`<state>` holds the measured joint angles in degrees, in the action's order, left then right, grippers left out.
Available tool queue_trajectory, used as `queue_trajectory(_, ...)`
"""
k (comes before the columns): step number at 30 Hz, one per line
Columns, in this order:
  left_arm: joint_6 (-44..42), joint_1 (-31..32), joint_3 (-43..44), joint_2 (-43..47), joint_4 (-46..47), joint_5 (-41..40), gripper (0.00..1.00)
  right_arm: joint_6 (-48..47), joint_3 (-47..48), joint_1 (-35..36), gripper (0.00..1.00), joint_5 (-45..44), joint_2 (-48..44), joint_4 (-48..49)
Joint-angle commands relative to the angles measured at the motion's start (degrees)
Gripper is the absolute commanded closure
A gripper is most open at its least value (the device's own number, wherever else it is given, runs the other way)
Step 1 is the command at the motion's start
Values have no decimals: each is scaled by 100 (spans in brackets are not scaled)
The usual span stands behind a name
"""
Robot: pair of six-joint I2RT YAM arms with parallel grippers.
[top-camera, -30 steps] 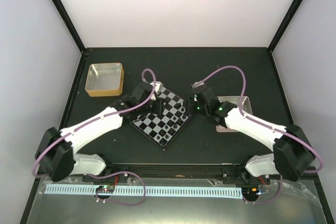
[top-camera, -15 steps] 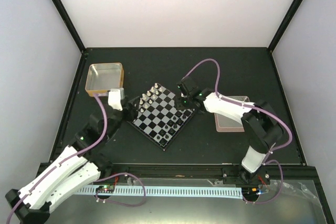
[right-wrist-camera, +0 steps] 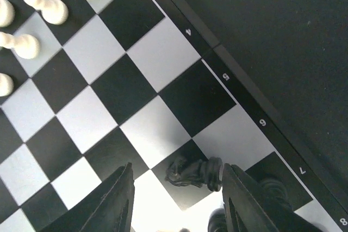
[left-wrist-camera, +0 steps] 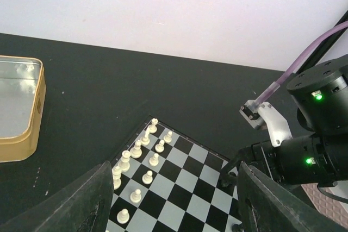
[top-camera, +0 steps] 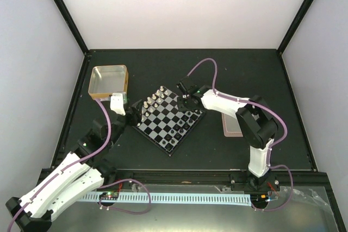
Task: Set up the chess pieces on the board
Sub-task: Pick up the chess piece from the chessboard.
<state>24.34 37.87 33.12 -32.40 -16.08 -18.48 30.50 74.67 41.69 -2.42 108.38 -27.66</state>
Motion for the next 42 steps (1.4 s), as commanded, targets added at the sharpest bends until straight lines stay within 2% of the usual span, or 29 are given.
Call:
queue_trajectory(1,-68,-35,45,-36,52,-125,36,77,126,-12,54,-112,98,-293)
queue_trajectory(8,-74,-40,54,-79,56,-79,36,118,208,-16,54,62,235,-401)
queue_trajectory(22,-42,-42,71,-139,22,2,35,246,346,0,66,1269,365,-151)
queue_trajectory(30,-24,-43,63,-212,23,15,35,122,284,51,66,1189,186,-58)
queue_trajectory(34,-12,-49,54,-226,18,28,35,6,153,48,60,770,-121,71)
queue_trajectory(38,-7,-43,60,-239,38,42,35,-247,146,36,47,254,-167,81)
queue_trajectory(42,-3,-43,78,-282,39,68,35,-488,278,22,42,29,-18,66)
